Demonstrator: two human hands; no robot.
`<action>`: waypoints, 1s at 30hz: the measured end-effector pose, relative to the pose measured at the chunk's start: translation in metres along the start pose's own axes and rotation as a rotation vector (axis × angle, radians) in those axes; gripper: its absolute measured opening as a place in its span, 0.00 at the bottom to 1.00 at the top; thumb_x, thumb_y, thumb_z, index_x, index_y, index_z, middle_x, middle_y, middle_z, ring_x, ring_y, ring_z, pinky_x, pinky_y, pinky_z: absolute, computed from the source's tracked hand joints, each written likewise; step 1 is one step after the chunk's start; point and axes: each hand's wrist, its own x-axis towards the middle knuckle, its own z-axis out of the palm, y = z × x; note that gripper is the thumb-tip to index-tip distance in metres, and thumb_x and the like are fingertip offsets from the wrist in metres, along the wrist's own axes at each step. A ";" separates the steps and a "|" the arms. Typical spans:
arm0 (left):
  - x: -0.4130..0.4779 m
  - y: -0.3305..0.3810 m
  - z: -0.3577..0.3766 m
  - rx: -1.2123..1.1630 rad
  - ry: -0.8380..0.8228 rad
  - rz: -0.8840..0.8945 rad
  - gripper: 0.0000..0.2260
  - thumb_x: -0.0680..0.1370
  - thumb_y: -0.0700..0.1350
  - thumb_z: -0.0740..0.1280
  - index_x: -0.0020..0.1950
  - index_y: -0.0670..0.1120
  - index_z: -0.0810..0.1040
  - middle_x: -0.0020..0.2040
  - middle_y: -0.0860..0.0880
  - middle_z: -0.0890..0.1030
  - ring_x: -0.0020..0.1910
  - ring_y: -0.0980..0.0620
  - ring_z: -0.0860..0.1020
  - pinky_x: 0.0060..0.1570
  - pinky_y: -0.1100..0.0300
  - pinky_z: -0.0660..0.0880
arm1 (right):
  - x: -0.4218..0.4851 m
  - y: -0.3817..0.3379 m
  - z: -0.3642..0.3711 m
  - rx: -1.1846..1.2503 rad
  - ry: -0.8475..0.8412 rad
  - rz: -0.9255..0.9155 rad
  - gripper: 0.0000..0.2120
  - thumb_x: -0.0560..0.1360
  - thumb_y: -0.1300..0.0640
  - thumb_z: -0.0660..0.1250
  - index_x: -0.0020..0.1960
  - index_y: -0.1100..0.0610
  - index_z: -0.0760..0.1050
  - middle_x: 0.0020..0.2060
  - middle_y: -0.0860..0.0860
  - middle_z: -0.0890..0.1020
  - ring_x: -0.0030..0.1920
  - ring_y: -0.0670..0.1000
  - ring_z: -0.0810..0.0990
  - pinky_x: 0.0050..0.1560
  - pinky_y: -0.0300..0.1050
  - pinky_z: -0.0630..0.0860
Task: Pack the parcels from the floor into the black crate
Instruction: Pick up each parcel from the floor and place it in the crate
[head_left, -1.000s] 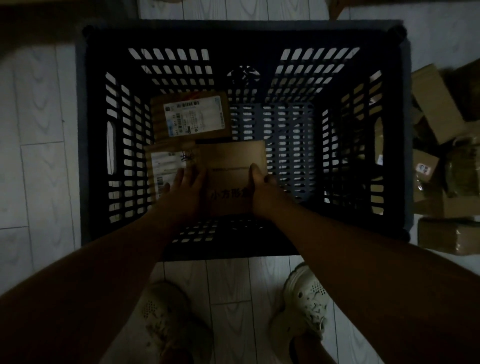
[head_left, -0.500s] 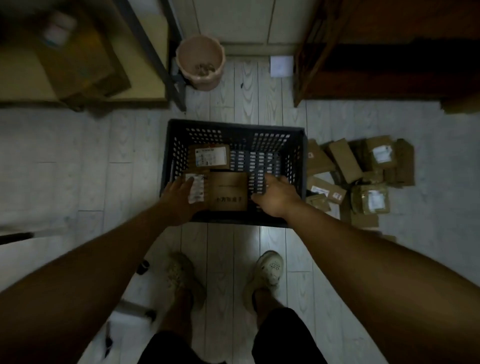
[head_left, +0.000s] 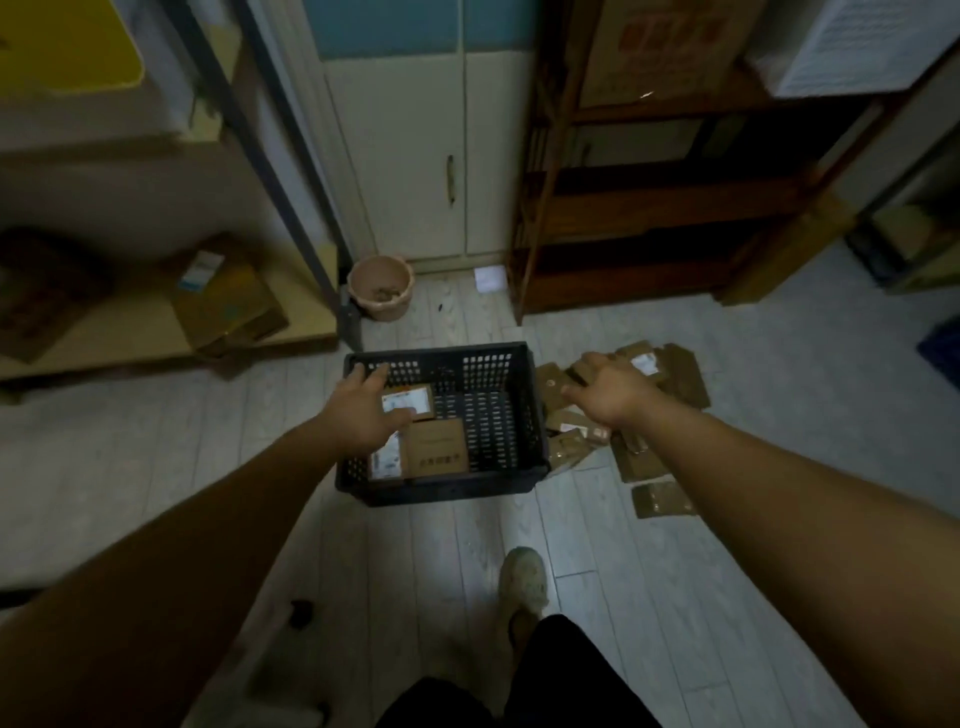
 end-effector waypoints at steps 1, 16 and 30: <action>-0.007 0.008 -0.005 0.005 -0.008 0.020 0.37 0.75 0.59 0.64 0.77 0.50 0.50 0.77 0.43 0.52 0.75 0.42 0.53 0.73 0.47 0.55 | -0.014 0.007 -0.009 -0.007 0.022 0.018 0.33 0.76 0.43 0.62 0.76 0.55 0.56 0.74 0.58 0.61 0.70 0.60 0.64 0.67 0.52 0.65; -0.091 0.291 0.008 0.101 0.012 0.434 0.37 0.75 0.62 0.62 0.77 0.54 0.46 0.78 0.46 0.45 0.76 0.44 0.46 0.73 0.48 0.50 | -0.182 0.190 -0.155 0.038 0.324 0.140 0.30 0.78 0.46 0.62 0.76 0.53 0.56 0.75 0.55 0.60 0.72 0.57 0.62 0.70 0.52 0.63; -0.083 0.457 0.102 0.109 -0.061 0.390 0.35 0.75 0.61 0.62 0.76 0.57 0.48 0.78 0.49 0.46 0.76 0.43 0.47 0.72 0.46 0.51 | -0.167 0.379 -0.219 0.155 0.308 0.161 0.35 0.74 0.41 0.64 0.75 0.53 0.57 0.74 0.53 0.62 0.71 0.56 0.64 0.68 0.51 0.64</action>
